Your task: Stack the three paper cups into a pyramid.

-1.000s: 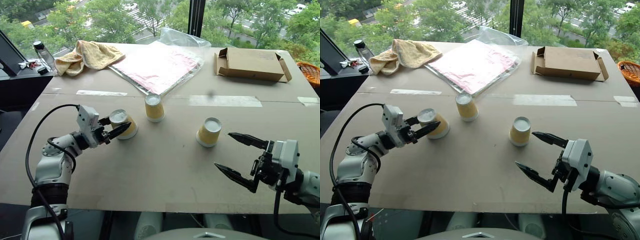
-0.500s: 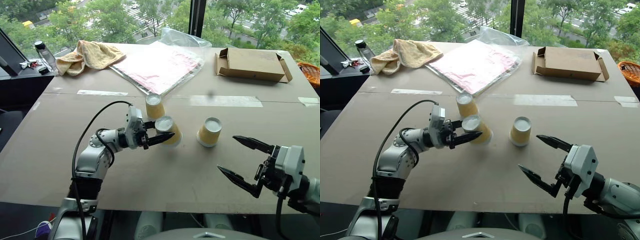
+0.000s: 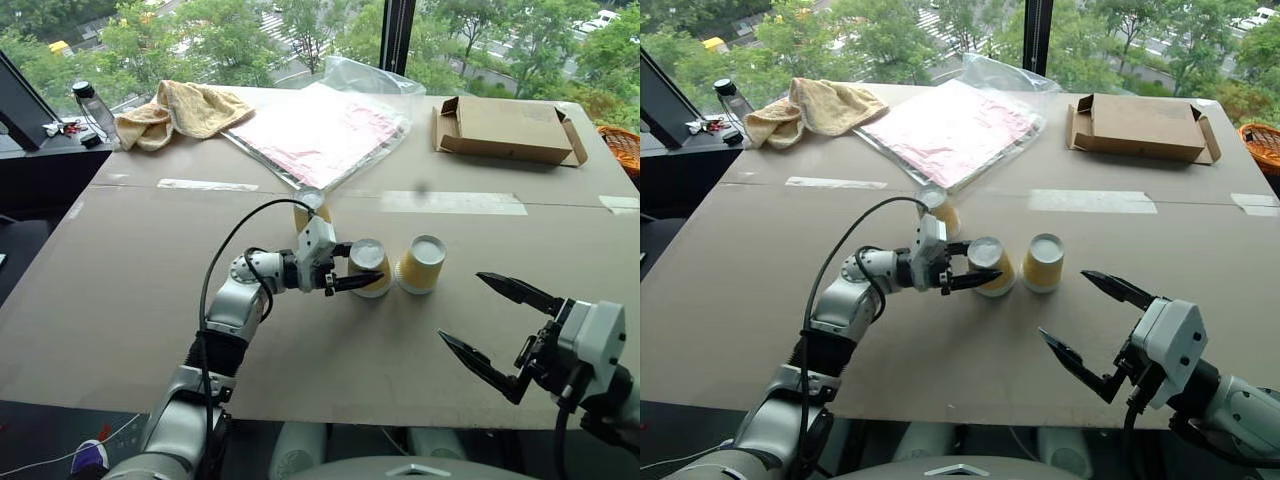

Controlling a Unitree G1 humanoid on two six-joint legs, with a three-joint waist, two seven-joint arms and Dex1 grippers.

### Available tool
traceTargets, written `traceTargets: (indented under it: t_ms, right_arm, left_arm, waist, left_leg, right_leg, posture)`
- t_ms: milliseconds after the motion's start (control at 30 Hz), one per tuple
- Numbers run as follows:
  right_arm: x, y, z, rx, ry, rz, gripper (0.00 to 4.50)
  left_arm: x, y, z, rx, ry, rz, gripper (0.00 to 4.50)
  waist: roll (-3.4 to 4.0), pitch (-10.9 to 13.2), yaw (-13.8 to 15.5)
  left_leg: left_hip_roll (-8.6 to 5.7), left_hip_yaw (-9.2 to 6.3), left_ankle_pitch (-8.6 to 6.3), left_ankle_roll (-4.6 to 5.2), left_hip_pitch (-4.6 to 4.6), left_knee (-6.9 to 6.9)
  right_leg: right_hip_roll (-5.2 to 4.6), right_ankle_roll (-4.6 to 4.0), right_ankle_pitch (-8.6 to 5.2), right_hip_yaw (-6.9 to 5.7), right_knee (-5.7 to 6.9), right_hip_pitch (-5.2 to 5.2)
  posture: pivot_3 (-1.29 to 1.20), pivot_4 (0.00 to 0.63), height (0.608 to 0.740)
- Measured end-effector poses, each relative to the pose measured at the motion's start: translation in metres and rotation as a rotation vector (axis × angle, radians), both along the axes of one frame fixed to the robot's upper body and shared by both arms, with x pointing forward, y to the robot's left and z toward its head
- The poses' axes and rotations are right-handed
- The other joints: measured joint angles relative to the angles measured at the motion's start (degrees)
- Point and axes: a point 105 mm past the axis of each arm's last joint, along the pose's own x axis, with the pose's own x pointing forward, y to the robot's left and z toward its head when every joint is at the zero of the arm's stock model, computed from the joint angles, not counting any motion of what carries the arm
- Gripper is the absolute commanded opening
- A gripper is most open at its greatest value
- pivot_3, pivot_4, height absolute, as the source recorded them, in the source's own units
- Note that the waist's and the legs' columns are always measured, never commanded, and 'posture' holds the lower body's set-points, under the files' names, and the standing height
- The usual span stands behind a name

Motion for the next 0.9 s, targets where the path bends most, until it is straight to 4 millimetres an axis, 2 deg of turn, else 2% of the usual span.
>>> traceTargets:
  t_ms: [200, 267, 367, 567, 600, 667, 700, 733, 800, 900]
  right_arm:
    - [0.000, -0.002, -0.002, -0.011, -0.002, -0.027, 4.50]
    - [0.000, -0.003, -0.003, -0.015, 0.004, -0.031, 4.50]
    - [-0.001, -0.003, -0.004, -0.018, 0.002, -0.033, 4.50]
    - [-0.002, -0.002, -0.004, -0.014, 0.004, -0.029, 4.50]
    - [-0.003, -0.002, -0.005, -0.007, 0.011, -0.030, 4.50]
    - [-0.003, -0.001, -0.006, -0.004, 0.011, -0.027, 4.50]
    - [-0.003, -0.001, -0.006, -0.002, 0.011, -0.025, 4.50]
    - [-0.003, -0.001, -0.006, -0.002, 0.011, -0.023, 4.50]
    - [-0.002, 0.001, -0.004, 0.000, -0.001, -0.004, 4.50]
    - [0.000, 0.003, -0.005, 0.009, -0.003, 0.019, 4.50]
  left_arm:
    - [0.004, -0.005, -0.001, 0.001, -0.018, -0.003, 2.51]
    - [0.004, -0.006, -0.001, -0.002, -0.020, -0.006, 3.48]
    - [0.004, -0.006, -0.005, 0.011, -0.007, -0.013, 4.34]
    - [0.003, -0.005, -0.004, -0.005, -0.004, -0.003, 4.34]
    - [0.000, 0.005, 0.006, -0.045, -0.016, 0.020, 4.34]
    - [-0.001, 0.017, 0.012, -0.063, -0.022, 0.053, 4.34]
    - [-0.003, 0.030, 0.015, -0.075, -0.018, 0.085, 4.34]
    - [-0.004, 0.037, 0.016, -0.078, -0.017, 0.103, 4.34]
    - [-0.009, 0.064, 0.017, -0.103, 0.018, 0.175, 4.34]
    - [-0.004, 0.089, 0.015, -0.117, 0.057, 0.299, 4.34]
  waist:
    - [0.00, 0.00, 0.01]
    - [0.00, -0.01, 0.04]
    - [0.00, -0.01, -0.05]
    - [-0.01, 0.00, -0.16]
    - [0.00, 0.00, -0.37]
    - [0.00, 0.00, -0.41]
    - [0.01, 0.00, -0.47]
    - [0.02, 0.00, -0.46]
    - [0.02, 0.00, -0.42]
    - [-0.02, 0.01, 0.04]
  left_leg:
    - [0.00, 0.00, 0.00, 0.00, 0.08, 0.00]
    - [0.00, 0.00, 0.00, 0.00, 0.08, 0.00]
    - [0.00, 0.00, 0.00, 0.00, 0.09, 0.00]
    - [0.00, -0.02, 0.00, 0.00, 0.07, 0.00]
    - [0.02, -0.01, 0.00, 0.00, 0.08, 0.00]
    - [0.03, -0.01, 0.00, 0.00, 0.11, -0.01]
    - [0.05, 0.00, 0.00, 0.00, 0.14, -0.02]
    - [0.05, 0.01, 0.00, 0.00, 0.15, -0.02]
    - [0.05, 0.01, 0.00, 0.00, 0.16, -0.03]
    - [0.05, -0.01, 0.00, 0.00, 0.14, -0.01]
  right_leg:
    - [0.00, 0.00, 0.00, 0.00, 0.00, 0.08]
    - [0.00, 0.01, 0.00, 0.00, 0.00, 0.09]
    - [0.00, 0.01, 0.00, 0.00, 0.00, 0.09]
    - [0.00, 0.01, -0.01, 0.00, -0.01, 0.08]
    - [0.00, 0.00, -0.01, 0.01, -0.01, 0.07]
    - [0.01, 0.00, -0.01, 0.01, 0.00, 0.08]
    - [0.01, 0.00, -0.01, 0.03, 0.01, 0.09]
    - [0.01, -0.01, -0.01, 0.03, 0.01, 0.09]
    - [0.00, -0.02, -0.02, 0.03, 0.01, 0.09]
    - [-0.01, -0.19, -0.13, -0.01, 0.01, 0.10]
  posture:
    - [0.00, 0.150, 0.740]
    - [0.00, 0.150, 0.740]
    - [0.00, 0.150, 0.740]
    - [0.00, 0.150, 0.740]
    - [0.00, 0.150, 0.740]
    - [0.00, 0.150, 0.740]
    - [0.00, 0.150, 0.740]
    - [0.00, 0.150, 0.740]
    - [0.00, 0.150, 0.740]
    - [0.00, 0.150, 0.740]
